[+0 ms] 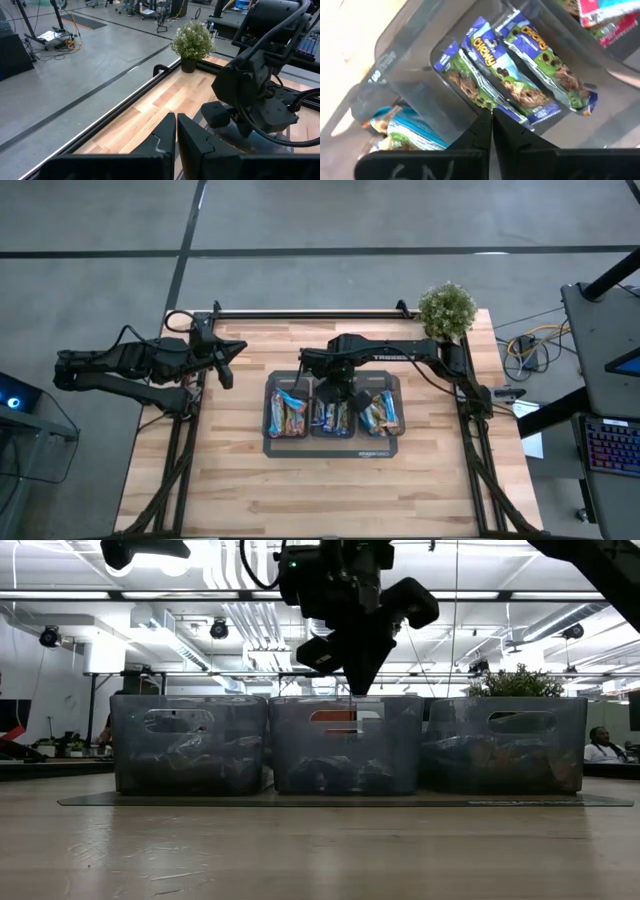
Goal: Pick and place Granola Bars by type
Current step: Return to Home Position
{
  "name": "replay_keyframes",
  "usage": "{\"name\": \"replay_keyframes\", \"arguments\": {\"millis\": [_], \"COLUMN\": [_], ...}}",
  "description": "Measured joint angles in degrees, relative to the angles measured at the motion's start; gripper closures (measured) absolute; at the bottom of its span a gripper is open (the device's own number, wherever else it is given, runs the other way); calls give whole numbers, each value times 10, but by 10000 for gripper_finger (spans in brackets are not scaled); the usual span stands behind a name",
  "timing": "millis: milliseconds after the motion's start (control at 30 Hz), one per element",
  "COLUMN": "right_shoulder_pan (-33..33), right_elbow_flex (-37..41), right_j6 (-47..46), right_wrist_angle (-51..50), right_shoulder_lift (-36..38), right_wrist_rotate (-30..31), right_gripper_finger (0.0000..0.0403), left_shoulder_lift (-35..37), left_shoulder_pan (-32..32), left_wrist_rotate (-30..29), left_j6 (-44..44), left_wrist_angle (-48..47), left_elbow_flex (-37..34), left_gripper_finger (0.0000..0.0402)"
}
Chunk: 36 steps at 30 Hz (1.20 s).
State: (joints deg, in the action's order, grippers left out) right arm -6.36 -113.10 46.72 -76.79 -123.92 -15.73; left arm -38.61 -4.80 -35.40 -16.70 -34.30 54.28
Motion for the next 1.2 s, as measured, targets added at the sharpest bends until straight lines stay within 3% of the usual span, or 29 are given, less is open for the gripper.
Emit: {"name": "replay_keyframes", "arguments": {"millis": [233, 567, 767, 1200], "right_shoulder_pan": [1, 1, -4, -7], "right_elbow_flex": [0, 0, 0, 0], "right_j6": [-114, -168, -334, -380], "right_wrist_angle": [8, 18, 83, 166], "right_shoulder_lift": [0, 0, 3, 90], "right_wrist_rotate": [-2, -2, -6, -13], "right_gripper_finger": [394, 394, 394, 394], "left_shoulder_lift": [0, -5, -8, 0], "left_shoulder_pan": [0, 0, 0, 0], "left_wrist_rotate": [0, 0, 0, 0], "left_j6": [0, 2, -11, -27], "left_wrist_angle": [0, -1, 0, 2], "left_elbow_flex": [0, -2, -2, -4], "left_gripper_finger": [401, 401, 401, 401]}}
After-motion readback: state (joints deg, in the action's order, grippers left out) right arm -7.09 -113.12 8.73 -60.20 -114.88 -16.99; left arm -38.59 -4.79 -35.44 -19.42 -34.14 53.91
